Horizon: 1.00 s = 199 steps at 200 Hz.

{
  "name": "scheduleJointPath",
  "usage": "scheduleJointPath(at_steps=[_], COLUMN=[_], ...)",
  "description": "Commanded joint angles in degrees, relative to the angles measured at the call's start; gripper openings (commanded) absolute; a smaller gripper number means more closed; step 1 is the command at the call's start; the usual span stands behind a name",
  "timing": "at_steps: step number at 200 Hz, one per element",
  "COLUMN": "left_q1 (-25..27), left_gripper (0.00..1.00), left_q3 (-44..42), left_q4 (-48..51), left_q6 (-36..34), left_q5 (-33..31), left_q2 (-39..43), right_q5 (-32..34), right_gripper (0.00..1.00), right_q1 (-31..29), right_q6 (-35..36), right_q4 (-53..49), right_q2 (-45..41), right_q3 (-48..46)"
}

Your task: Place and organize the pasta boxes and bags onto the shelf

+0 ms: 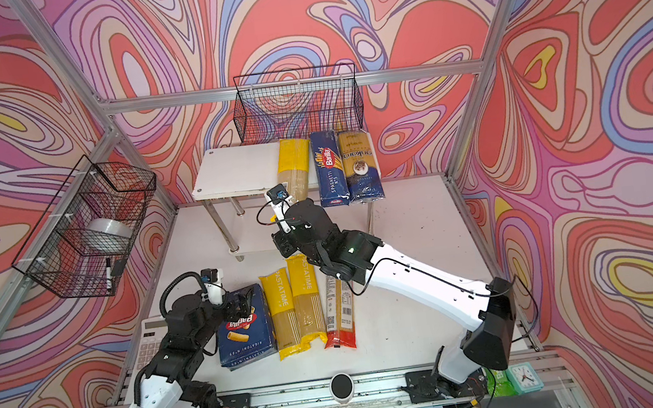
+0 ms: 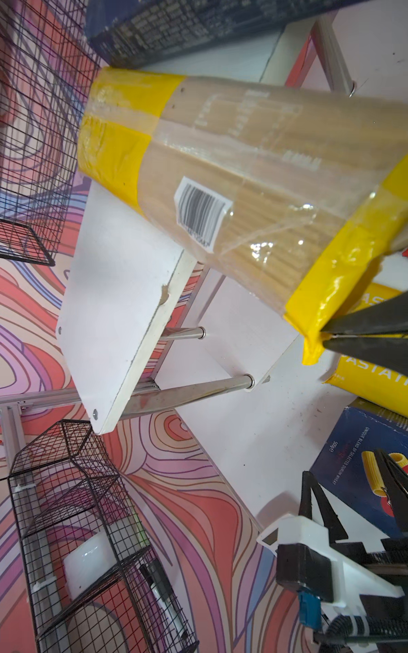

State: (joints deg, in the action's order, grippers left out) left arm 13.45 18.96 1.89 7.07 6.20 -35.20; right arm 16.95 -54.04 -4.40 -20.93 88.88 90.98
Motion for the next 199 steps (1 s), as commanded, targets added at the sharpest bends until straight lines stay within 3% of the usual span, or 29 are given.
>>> scheduleJointPath(at_steps=[1, 73, 99, 144, 199], left_q1=[-0.28, -0.27, -0.27, -0.29, -0.27], left_gripper=[1.00, 1.00, 1.00, 1.00, 1.00], left_q3=[-0.93, -0.89, -0.84, -0.41, -0.42], left_q4=[-0.75, -0.80, -0.88, -1.04, -0.98], left_q6=[-0.21, -0.19, -0.21, -0.23, -0.04], left_q5=[-0.22, -0.16, -0.21, -0.43, -1.21], left_q2=[1.00, 0.88, 0.57, -0.40, -0.40], right_q5=[-1.61, -5.23, -8.93, -10.90, -2.20], right_gripper=[0.00, 0.00, 0.00, 0.12, 0.24], right_q1=[1.59, 6.66, 6.76, 6.05, -2.18], right_q6=[0.07, -2.42, 0.22, -0.22, 0.18], right_q4=[1.60, -0.13, -0.73, -5.09, -9.13], right_q2=[1.49, 1.66, 0.91, -0.89, -6.07], right_q3=[2.46, 4.04, 3.63, 3.07, -2.40])
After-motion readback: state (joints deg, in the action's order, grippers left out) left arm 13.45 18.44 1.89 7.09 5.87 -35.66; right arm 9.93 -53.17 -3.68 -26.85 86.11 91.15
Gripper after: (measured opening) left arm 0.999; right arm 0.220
